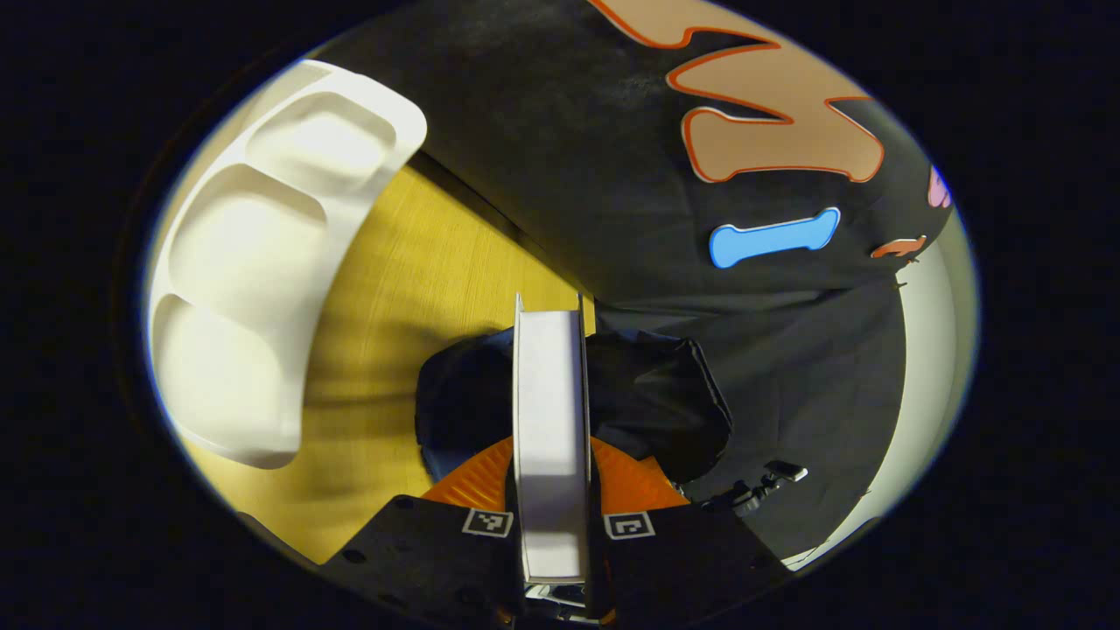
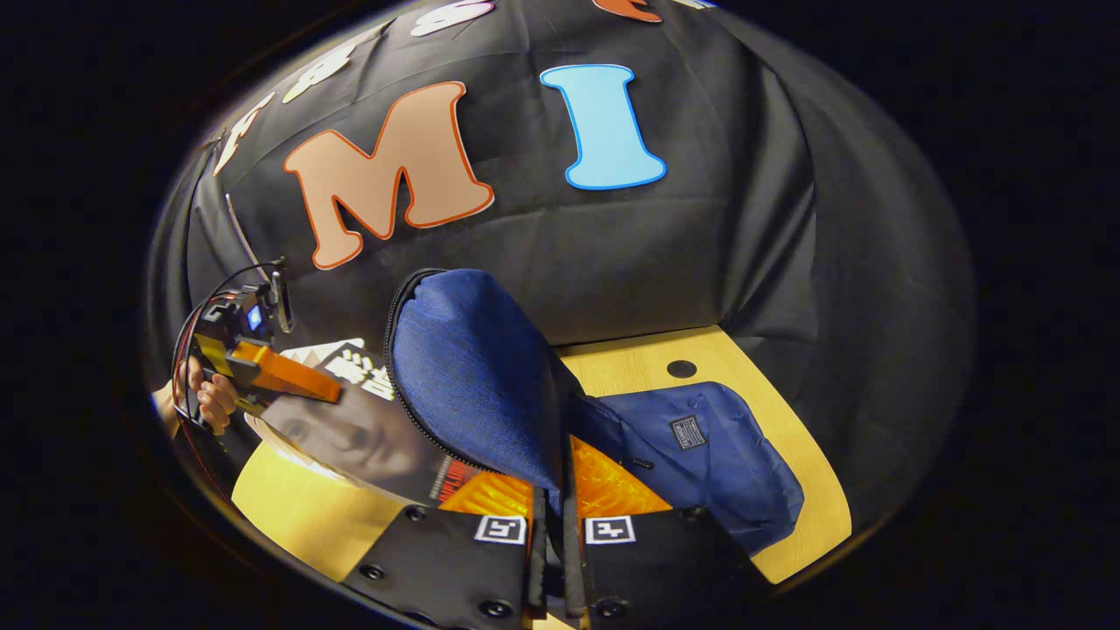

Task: Open the schoolbag, grab two books from the bookshelf and put them into the schoolbag.

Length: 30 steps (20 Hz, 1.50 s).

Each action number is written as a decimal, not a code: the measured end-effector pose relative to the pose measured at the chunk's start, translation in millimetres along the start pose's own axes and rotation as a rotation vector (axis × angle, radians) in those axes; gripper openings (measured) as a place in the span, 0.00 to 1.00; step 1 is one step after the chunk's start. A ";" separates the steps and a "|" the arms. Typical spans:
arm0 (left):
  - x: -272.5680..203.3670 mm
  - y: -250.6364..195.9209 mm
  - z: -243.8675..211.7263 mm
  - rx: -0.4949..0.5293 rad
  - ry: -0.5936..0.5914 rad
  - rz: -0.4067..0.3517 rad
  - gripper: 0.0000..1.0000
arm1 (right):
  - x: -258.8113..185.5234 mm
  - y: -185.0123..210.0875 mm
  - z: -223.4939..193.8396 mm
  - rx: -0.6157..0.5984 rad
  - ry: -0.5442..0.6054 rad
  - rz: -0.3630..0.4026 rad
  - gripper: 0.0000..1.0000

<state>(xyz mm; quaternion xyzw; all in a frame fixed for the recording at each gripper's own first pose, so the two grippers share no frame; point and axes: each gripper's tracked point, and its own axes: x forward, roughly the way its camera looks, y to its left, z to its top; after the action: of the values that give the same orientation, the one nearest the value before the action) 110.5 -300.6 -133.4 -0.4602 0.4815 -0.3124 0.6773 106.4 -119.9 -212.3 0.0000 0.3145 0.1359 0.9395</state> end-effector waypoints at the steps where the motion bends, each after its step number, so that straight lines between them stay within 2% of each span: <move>1: 12.2 1.4 -4.9 0.002 0.013 0.006 0.23 | 0.1 0.4 0.9 0.002 -0.003 0.004 0.11; 5: 45.8 3.6 -15.4 -0.031 0.039 0.004 0.22 | -1.2 0.8 3.7 0.009 -0.006 0.018 0.11; 6: 53.4 3.3 -19.3 -0.040 0.049 -0.004 0.25 | -1.6 0.9 4.7 0.008 -0.010 0.023 0.11; 8: 68.9 9.6 -27.7 -0.041 0.062 -0.001 0.25 | -2.7 1.1 8.4 0.007 -0.017 0.031 0.11; 9: 76.7 12.4 -31.4 -0.043 0.064 0.003 0.23 | -2.5 1.3 10.9 0.007 -0.021 0.034 0.07; 10: 82.6 11.7 -35.2 -0.055 0.064 0.001 0.23 | -3.0 1.5 11.6 0.010 -0.024 0.039 0.11; 11: 88.6 10.0 -39.2 -0.070 0.069 -0.008 0.24 | -2.8 2.2 13.0 0.010 -0.027 0.044 0.07; 12: 94.6 11.0 -42.7 -0.077 0.073 -0.015 0.24 | -3.0 2.1 14.9 0.010 -0.033 0.047 0.11; 13: 102.4 14.4 -44.4 -0.082 0.067 -0.016 0.24 | -3.2 3.3 16.5 0.010 -0.036 0.053 0.11; 19: 120.2 18.4 -62.3 -0.227 0.016 -0.067 0.24 | -9.3 -1.5 16.3 0.015 -0.043 0.072 0.11; 26: 141.5 18.6 -76.4 -0.245 0.034 -0.060 0.23 | -8.9 -6.1 17.3 0.022 -0.043 0.073 0.11; 30: 142.3 20.0 -72.3 -0.264 0.027 -0.047 0.27 | -6.9 -6.5 16.8 0.023 -0.040 0.074 0.11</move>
<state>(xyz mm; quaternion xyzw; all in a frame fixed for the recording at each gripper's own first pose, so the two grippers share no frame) 90.6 -439.6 -211.9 -0.5521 0.5167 -0.2685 0.5968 112.7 -126.5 -195.3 0.0252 0.2970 0.1670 0.9398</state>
